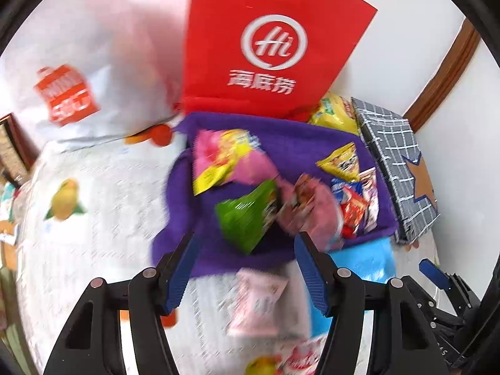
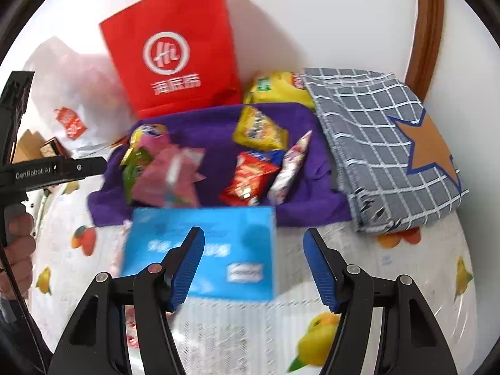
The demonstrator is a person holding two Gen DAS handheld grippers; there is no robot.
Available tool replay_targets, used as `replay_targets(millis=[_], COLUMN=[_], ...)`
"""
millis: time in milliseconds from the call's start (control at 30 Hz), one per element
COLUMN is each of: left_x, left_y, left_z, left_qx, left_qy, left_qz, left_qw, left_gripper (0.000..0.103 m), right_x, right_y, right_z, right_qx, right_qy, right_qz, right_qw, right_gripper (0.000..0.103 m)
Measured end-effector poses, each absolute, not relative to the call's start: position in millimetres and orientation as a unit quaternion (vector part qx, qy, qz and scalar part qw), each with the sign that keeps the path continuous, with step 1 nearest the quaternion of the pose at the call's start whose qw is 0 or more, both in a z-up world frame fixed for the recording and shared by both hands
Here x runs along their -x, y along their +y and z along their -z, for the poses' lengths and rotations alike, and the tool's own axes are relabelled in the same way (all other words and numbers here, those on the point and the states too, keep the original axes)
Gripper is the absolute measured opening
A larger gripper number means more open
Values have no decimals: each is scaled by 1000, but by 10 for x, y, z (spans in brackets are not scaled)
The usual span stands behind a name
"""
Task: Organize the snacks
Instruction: 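Withdraw both open tools back toward the remaining snacks near the tissue pack, then grasp the white-red lychee candy bag with the right tool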
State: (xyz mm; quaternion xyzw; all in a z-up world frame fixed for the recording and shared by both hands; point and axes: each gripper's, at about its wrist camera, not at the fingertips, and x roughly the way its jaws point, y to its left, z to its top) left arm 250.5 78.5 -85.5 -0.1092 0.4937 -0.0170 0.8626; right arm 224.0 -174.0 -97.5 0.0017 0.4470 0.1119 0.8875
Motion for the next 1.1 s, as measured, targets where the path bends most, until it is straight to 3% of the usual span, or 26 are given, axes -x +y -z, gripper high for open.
replay_targets(millis=[567, 867, 1100], left_x=[-1448, -1216, -1191], left_y=[1337, 1441, 1511], left_z=[1195, 1343, 1406], left_qx=[143, 160, 164], left_qy=[500, 499, 503], left_qz=[-11, 4, 1], left_qw=[854, 851, 848], left_gripper=[61, 61, 61], right_x=[-1587, -1597, -1555], right_y=[-1235, -1258, -1004], right_z=[1428, 1851, 1852], right_qx=[-38, -129, -88], right_qy=[490, 532, 515], right_qz=[-152, -177, -172], right_qw=[858, 818, 835], right_gripper=[66, 75, 89])
